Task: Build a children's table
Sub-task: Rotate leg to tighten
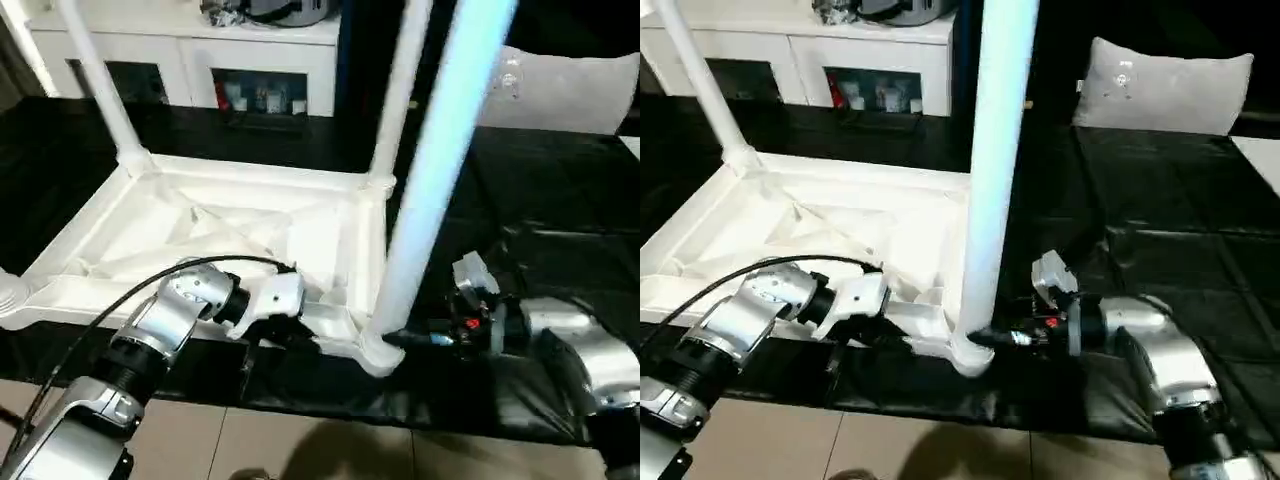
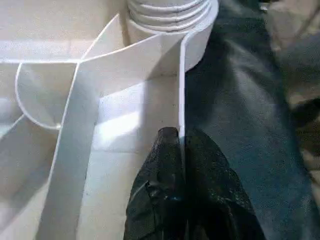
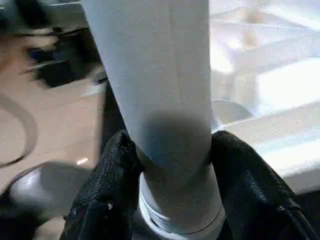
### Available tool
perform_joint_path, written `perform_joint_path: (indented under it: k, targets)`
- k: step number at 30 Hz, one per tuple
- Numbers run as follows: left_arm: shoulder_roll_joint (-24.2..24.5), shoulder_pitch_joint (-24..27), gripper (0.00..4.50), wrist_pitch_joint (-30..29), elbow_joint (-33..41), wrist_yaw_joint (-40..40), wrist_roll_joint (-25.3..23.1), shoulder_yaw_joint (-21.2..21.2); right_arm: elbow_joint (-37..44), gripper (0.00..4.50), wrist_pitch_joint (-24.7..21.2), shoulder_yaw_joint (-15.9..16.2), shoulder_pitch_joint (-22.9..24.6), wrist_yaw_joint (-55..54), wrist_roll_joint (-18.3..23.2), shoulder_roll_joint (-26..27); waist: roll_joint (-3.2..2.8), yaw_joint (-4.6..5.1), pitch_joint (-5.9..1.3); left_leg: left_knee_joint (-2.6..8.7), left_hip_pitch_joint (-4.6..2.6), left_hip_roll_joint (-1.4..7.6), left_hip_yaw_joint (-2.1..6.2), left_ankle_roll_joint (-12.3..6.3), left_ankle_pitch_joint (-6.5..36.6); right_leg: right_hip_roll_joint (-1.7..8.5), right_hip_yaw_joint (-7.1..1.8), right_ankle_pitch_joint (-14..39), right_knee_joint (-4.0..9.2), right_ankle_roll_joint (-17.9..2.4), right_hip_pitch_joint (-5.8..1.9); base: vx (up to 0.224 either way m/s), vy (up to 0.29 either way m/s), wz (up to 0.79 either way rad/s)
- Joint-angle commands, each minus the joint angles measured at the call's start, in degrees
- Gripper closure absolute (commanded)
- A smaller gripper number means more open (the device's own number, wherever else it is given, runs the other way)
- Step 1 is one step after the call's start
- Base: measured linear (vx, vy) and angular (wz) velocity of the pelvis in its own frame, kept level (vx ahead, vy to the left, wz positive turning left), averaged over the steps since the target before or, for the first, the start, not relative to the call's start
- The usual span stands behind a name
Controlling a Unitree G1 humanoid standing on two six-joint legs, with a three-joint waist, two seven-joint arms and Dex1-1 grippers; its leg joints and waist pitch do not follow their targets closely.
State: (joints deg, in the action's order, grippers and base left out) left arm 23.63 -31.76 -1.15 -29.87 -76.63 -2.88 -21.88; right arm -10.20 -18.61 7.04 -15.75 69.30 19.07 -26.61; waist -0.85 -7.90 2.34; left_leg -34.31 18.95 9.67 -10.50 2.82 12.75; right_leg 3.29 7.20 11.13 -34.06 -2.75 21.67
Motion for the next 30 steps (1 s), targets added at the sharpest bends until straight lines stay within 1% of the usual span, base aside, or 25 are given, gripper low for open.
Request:
perform_joint_path:
  k: [1, 2, 3, 4, 5, 6, 7, 8, 9, 10, 11, 12, 13, 14, 15, 17, 20, 21, 22, 23, 25, 26, 27, 28, 30]
  targets:
    - [-3.86, 0.52, 4.5, -3.9, 1.42, 3.68, 0.19, -1.09, -0.62, 2.61, -1.81, 1.45, -0.96, -9.25, -3.29, 3.75, 0.69, 0.64, -2.24, 4.1, 0.1, 3.27, 1.88, -1.84, 9.26, 6.83, -3.41, 32.85, 7.2, -0.02, -2.39, 0.0, 0.0, 0.0]
    - [-4.04, 0.5, 4.5, -4.42, 1.53, 4.04, 0.15, -1.03, -0.8, 2.61, -1.99, 1.24, -1.11, -10.26, -3.41, 4.27, 0.68, 0.94, -2.27, 4.16, 0.11, 3.26, 1.91, -1.7, 9.43, 6.76, -3.32, 33.36, 7.35, 0.44, -2.4, 0.0, 0.0, 0.0]
    - [-5.55, 0.18, 4.5, -6.22, 1.62, 6.7, -0.57, -1.02, -2.13, 2.62, -3.67, -0.72, -2.47, -17.12, -3.46, 8.26, 0.63, 1.19, -2.24, 4.2, 0.01, 3.26, 2.0, -1.76, 9.91, 6.71, -3.23, 33.68, 7.57, 0.73, -2.28, 0.0, 0.0, 0.0]
    - [-5.77, 0.12, 4.5, -6.37, 1.55, 7.04, -0.64, -0.99, -2.33, 2.62, -3.68, -0.84, -2.64, -17.74, -3.54, 8.64, 0.48, 2.02, -2.2, 4.35, -0.18, 3.53, 2.17, -1.52, 11.25, 6.59, -3.07, 33.44, 7.61, 0.38, -2.03, 0.0, 0.0, 0.0]
    - [-8.24, -0.55, 4.5, -8.11, 0.82, 10.84, -1.47, -0.71, -4.48, 2.62, -3.88, -2.14, -4.46, -24.64, -4.41, 12.74, 0.35, 2.82, -2.1, 4.49, -0.27, 3.72, 2.43, -1.23, 13.14, 6.68, -2.79, 33.67, 7.82, 0.12, -2.09, 0.0, 0.0, 0.0]
    - [-9.09, -0.82, 4.5, -8.72, 0.51, 12.21, -1.79, -0.59, -5.23, 2.62, -3.95, -2.51, -5.06, -26.85, -4.74, 14.0, 0.24, 3.36, -2.09, 4.48, -0.32, 3.77, 2.5, -0.87, 13.95, 6.7, -2.59, 33.55, 7.82, -0.16, -2.09, 0.0, 0.0, 0.0]
    - [-11.25, -1.54, 4.5, -10.29, -0.31, 15.91, -2.7, -0.25, -7.29, 2.62, -4.37, -3.25, -6.5, -32.13, -5.55, 16.67, -0.04, 4.06, -2.19, 4.65, -0.06, 4.02, 2.95, -0.44, 15.16, 7.01, -2.1, 33.11, 7.94, -0.15, -2.67, 0.0, 0.0, 0.0]
    - [-12.47, -2.0, 4.5, -11.36, -0.66, 17.95, -3.03, 0.05, -8.69, 2.62, -4.49, -3.55, -7.37, -35.04, -6.18, 17.99, -0.32, 4.75, -2.26, 4.65, -0.7, 4.35, 3.12, -0.1, 17.08, 7.11, -1.73, 31.84, 8.23, -0.57, -2.45, 0.0, 0.0, 0.0]
    - [-13.28, -2.3, 4.5, -12.09, -0.85, 19.29, -3.22, 0.25, -9.62, 2.62, -4.54, -3.75, -7.93, -36.96, -6.65, 18.87, -0.44, 5.38, -2.33, 4.85, -0.58, 4.65, 3.33, -0.04, 17.9, 7.33, -1.74, 28.47, 7.9, -1.68, -2.76, 0.0, 0.0, 0.0]
    - [-15.23, -3.09, 4.5, -14.03, -1.07, 23.34, -3.59, 1.19, -11.35, 2.62, -4.07, -4.06, -8.83, -40.42, -7.76, 20.47, -0.32, 5.65, -2.53, 4.99, -0.26, 4.75, 3.28, -0.25, 17.49, 7.46, -2.12, 25.61, 7.57, -2.54, -2.97, 0.0, 0.0, 0.0]
    - [-15.37, -3.14, 4.5, -14.16, -1.09, 23.63, -3.62, 1.26, -11.47, 2.62, -4.03, -4.09, -8.89, -40.65, -7.84, 20.58, -0.27, 5.71, -2.55, 4.93, -0.27, 4.69, 3.13, -0.29, 16.83, 7.49, -2.35, 24.45, 7.45, -3.22, -2.82, 0.0, 0.0, 0.0]
    - [-16.43, -3.51, 4.5, -15.46, -0.94, 25.58, -3.75, 1.81, -12.05, 2.62, -3.36, -4.74, -9.16, -41.88, -7.66, 21.69, 0.41, 5.73, -2.62, 4.82, -0.04, 4.41, 2.91, -1.01, 14.97, 7.62, -2.67, 23.25, 7.28, -4.02, -2.96, 0.0, 0.0, 0.0]
    - [-17.81, -4.01, 4.5, -16.42, -0.99, 28.24, -4.11, 2.53, -12.12, 2.28, -1.8, -5.61, -9.14, -42.55, -7.25, 23.01, 0.19, 5.44, -2.58, 4.63, 0.02, 4.24, 2.62, -1.8, 12.93, 7.77, -2.86, 23.21, 7.23, -4.58, -2.77, 0.0, 0.0, 0.0]
    - [-17.81, -4.01, 4.5, -16.42, -0.99, 28.24, -4.11, 2.53, -12.12, 2.28, -1.8, -5.61, -9.14, -42.55, -7.25, 23.01, 0.19, 5.44, -2.58, 4.63, 0.02, 4.24, 2.62, -1.8, 12.93, 7.77, -2.86, 23.21, 7.23, -4.58, -2.77, 0.0, 0.0, 0.0]
    - [-17.93, -4.04, 4.5, -16.3, -0.98, 28.67, -4.45, 2.56, -11.88, 1.93, -1.03, -5.96, -8.91, -42.61, -7.41, 23.31, 0.34, 5.1, -2.69, 4.51, 0.1, 4.23, 2.47, -2.64, 10.55, 7.7, -3.04, 22.59, 7.05, -4.79, -2.81, 0.0, 0.0, 0.0]
    - [-17.08, -3.8, 4.5, -15.1, -1.36, 28.51, -5.55, 2.21, -10.89, 1.91, 0.33, -7.32, -8.11, -41.89, -6.87, 23.11, 0.29, 4.88, -2.79, 4.57, 0.26, 4.36, 2.4, -3.31, 8.97, 7.56, -3.12, 20.68, 6.73, -5.13, -2.82, 0.0, 0.0, 0.0]
    - [-15.61, -3.47, 4.5, -13.98, -1.9, 28.17, -6.54, 1.92, -9.64, 1.57, 2.23, -7.96, -7.05, -39.94, -6.37, 21.61, 0.23, 4.01, -3.05, 4.47, 0.4, 4.42, 2.21, -4.08, 6.45, 7.6, -3.29, 17.72, 6.33, -5.51, -2.99, 0.0, 0.0, 0.0]
    - [-15.05, -3.36, 4.5, -13.38, -2.02, 27.95, -6.72, 1.79, -9.17, 1.57, 2.78, -8.06, -6.65, -39.14, -6.1, 21.01, 0.09, 3.75, -3.16, 4.47, 0.48, 4.5, 2.2, -4.39, 5.17, 7.61, -3.4, 15.74, 5.97, -5.99, -3.06, 0.0, 0.0, 0.0]
    - [-13.66, -2.98, 4.5, -12.41, -2.09, 27.24, -7.06, 1.42, -8.07, 1.46, 3.48, -8.47, -5.78, -37.47, -5.4, 19.44, -0.16, 3.48, -3.38, 4.4, 0.54, 4.61, 2.23, -4.61, 4.35, 7.48, -3.4, 13.49, 5.64, -6.31, -3.2, 0.0, 0.0, 0.0]
    - [-12.3, -2.58, 4.5, -10.85, -2.16, 26.03, -7.28, 1.05, -7.03, 1.46, 4.02, -8.68, -5.03, -35.18, -4.9, 17.58, 0.01, 3.36, -3.47, 4.35, 0.64, 4.62, 2.27, -4.89, 3.77, 7.38, -3.41, 11.97, 5.39, -6.25, -3.32, 0.0, 0.0, 0.0]
    - [-10.39, -2.02, 4.5, -9.32, -2.37, 23.92, -7.52, 0.66, -5.64, 1.37, 4.64, -8.89, -3.94, -30.62, -4.33, 14.28, -0.08, 2.67, -3.53, 4.11, 0.78, 4.53, 2.06, -6.0, 2.88, 7.36, -3.44, 9.18, 5.01, -6.79, -3.3, 0.0, 0.0, 0.0]
    - [-9.51, -1.82, 4.5, -7.78, -2.55, 22.68, -7.52, 0.41, -5.08, 1.37, 4.89, -8.81, -3.46, -28.37, -4.16, 12.59, 0.06, 2.55, -3.5, 4.09, 0.88, 4.41, 2.04, -6.37, 2.79, 7.3, -3.38, 9.28, 5.09, -6.66, -3.33, 0.0, 0.0, 0.0]
    - [-8.21, -1.51, 4.5, -5.98, -2.71, 20.93, -7.48, 0.14, -4.25, 1.12, 5.36, -8.54, -2.74, -25.07, -4.04, 10.16, 0.16, 2.32, -3.49, 3.96, 1.06, 4.22, 1.98, -6.6, 2.46, 7.26, -3.43, 9.61, 5.06, -6.17, -3.33, 0.0, 0.0, 0.0]
    - [-7.53, -1.39, 4.5, -5.54, -2.76, 20.04, -7.43, 0.06, -3.88, 1.06, 5.78, -8.38, -2.33, -23.02, -3.98, 8.73, 0.14, 2.22, -3.51, 3.91, 1.12, 4.2, 1.97, -6.67, 2.5, 7.26, -3.39, 10.01, 5.06, -5.85, -3.36, 0.0, 0.0, 0.0]
    - [-6.81, -1.31, 4.5, -4.47, -2.85, 18.85, -7.18, -0.03, -3.54, 0.91, 5.99, -8.21, -1.98, -20.56, -3.69, 7.23, 0.02, 2.07, -3.25, 4.0, 0.93, 4.2, 1.94, -6.32, 3.94, 7.04, -3.15, 13.81, 5.51, -4.87, -3.15, 0.0, 0.0, 0.0]
